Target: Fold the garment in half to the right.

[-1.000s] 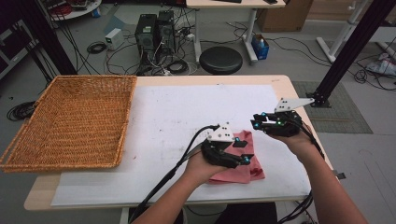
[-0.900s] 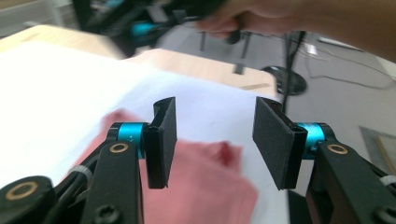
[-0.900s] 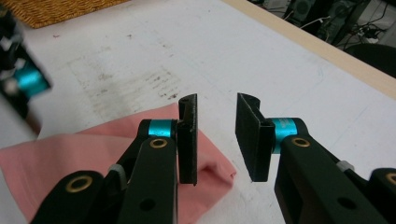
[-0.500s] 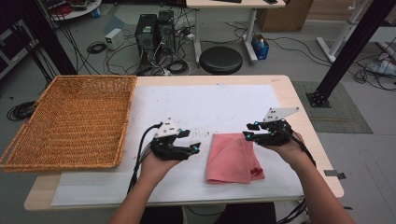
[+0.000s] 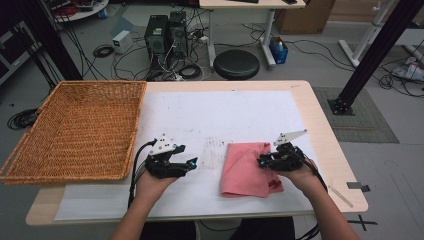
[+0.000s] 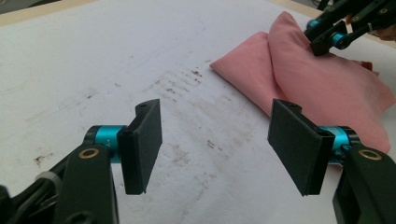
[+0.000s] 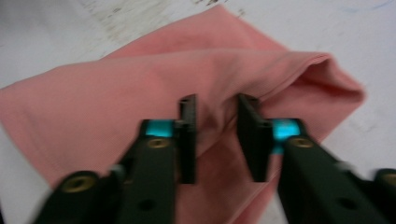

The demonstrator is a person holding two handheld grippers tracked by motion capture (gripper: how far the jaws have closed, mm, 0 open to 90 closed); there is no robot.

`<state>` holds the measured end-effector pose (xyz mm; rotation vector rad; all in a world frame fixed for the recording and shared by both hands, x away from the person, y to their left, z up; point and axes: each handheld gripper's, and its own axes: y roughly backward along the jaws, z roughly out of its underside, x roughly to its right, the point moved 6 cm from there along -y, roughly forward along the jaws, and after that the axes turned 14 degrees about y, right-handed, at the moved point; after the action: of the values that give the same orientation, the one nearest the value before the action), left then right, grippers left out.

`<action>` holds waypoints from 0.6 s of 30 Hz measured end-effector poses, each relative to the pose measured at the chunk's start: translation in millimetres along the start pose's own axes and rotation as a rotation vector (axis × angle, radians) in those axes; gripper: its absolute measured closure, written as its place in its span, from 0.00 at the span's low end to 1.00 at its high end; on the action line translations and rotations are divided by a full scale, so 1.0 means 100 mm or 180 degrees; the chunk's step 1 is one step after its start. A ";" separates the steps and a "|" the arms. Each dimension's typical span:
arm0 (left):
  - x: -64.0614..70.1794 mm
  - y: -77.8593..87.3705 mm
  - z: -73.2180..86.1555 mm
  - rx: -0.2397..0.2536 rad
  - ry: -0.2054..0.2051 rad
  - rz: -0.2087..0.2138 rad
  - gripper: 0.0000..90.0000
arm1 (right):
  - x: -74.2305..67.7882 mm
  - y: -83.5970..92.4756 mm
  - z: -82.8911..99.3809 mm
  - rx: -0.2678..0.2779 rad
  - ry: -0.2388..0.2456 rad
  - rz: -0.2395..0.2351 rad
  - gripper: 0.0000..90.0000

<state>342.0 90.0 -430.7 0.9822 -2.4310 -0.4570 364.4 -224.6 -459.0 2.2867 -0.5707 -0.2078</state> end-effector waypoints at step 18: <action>-0.02 0.06 0.02 0.0050 0.0008 -0.0017 0.39 | 0.20 0.47 0.06 0.0116 0.0018 0.0362 0.69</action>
<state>339.1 96.0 -430.4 0.9956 -2.4338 -0.4391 364.2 -267.0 -429.0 2.2809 -0.7043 -0.1364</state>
